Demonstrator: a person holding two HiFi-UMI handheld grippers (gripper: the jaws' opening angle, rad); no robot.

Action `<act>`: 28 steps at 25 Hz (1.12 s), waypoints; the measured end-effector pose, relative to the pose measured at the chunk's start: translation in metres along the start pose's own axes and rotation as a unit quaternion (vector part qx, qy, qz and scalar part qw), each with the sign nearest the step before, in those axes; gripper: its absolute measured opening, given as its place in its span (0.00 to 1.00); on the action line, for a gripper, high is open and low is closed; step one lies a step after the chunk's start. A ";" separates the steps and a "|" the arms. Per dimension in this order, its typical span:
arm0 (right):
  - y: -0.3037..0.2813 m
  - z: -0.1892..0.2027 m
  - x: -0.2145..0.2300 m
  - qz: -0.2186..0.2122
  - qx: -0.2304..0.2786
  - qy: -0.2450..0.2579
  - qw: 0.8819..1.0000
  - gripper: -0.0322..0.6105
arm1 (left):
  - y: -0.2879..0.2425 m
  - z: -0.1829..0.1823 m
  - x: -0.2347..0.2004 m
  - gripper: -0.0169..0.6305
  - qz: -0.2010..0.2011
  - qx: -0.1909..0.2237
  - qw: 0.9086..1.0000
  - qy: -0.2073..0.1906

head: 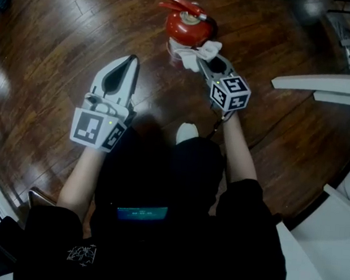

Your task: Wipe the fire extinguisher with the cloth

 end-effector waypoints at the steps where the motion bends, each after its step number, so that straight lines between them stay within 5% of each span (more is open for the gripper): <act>1: 0.013 -0.016 -0.006 -0.005 0.019 -0.001 1.000 0.26 | 0.001 0.000 0.000 0.03 0.001 0.001 1.000 0.001; 6: 0.051 -0.083 -0.033 -0.039 0.075 -0.023 0.996 0.26 | 0.006 0.002 0.001 0.03 0.001 0.004 1.000 0.002; 10: 0.033 -0.094 -0.042 -0.027 0.070 -0.010 0.997 0.26 | 0.009 0.002 0.004 0.03 0.001 0.007 1.000 0.001; 19: 0.016 -0.058 -0.043 -0.044 0.061 -0.010 0.997 0.26 | 0.011 0.008 0.006 0.03 0.001 0.002 1.000 -0.006; 28: -0.053 0.043 -0.004 -0.007 -0.077 -0.079 0.994 0.26 | 0.021 0.011 0.014 0.03 0.001 0.000 1.000 -0.012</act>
Point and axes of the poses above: the fingertips, and each gripper's own axes: y backward along the fingers, x to its right, z out of its underside, the point moved 8 cm from there along y, backward along the fingers, and after that the axes turned 10 degrees about -x, right-handed, at the moved point
